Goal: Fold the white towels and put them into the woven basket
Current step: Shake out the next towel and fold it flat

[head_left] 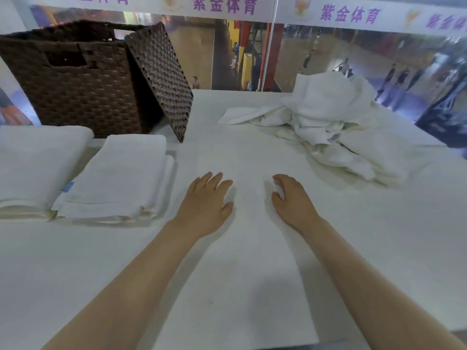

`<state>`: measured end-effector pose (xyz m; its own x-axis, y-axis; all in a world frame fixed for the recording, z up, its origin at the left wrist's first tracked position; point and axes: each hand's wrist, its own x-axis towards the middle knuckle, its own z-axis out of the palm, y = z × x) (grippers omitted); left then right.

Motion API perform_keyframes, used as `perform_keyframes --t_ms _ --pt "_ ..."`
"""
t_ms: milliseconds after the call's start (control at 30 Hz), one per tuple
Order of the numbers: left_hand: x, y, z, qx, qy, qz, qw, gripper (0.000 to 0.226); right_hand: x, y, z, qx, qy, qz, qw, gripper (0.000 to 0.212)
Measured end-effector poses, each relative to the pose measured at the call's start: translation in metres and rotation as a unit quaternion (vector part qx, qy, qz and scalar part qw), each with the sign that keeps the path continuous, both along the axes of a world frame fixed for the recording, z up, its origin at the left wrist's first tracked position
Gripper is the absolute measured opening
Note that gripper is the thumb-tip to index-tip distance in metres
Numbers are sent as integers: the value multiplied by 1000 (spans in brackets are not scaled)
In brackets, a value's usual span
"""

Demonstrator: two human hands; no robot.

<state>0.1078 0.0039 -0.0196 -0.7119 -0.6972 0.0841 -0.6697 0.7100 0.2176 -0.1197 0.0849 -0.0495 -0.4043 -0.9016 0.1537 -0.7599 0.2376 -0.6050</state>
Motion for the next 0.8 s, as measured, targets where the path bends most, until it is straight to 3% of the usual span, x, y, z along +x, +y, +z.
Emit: perform_keyframes --t_ms 133,200,300,433,633,700,800 --pt "-38 16 -21 66 9 -25 997 57 -53 30 1 -20 16 -74 997 42" --pt "-47 24 -32 52 6 -25 998 65 -75 44 7 -42 30 -122 991 39" --pt "-52 29 -41 19 16 -27 999 78 -106 59 16 -132 136 -168 967 34" --pt "-52 28 -44 22 40 -29 999 74 -138 58 22 -185 193 -217 939 54" --pt "-53 29 -43 27 59 -23 998 72 -165 36 26 -106 154 -355 916 87" --pt "-54 28 -43 26 56 -22 998 72 -175 31 25 -49 147 -367 917 84" --pt "-53 27 -44 27 51 -19 998 71 -185 28 9 68 169 -343 921 64"
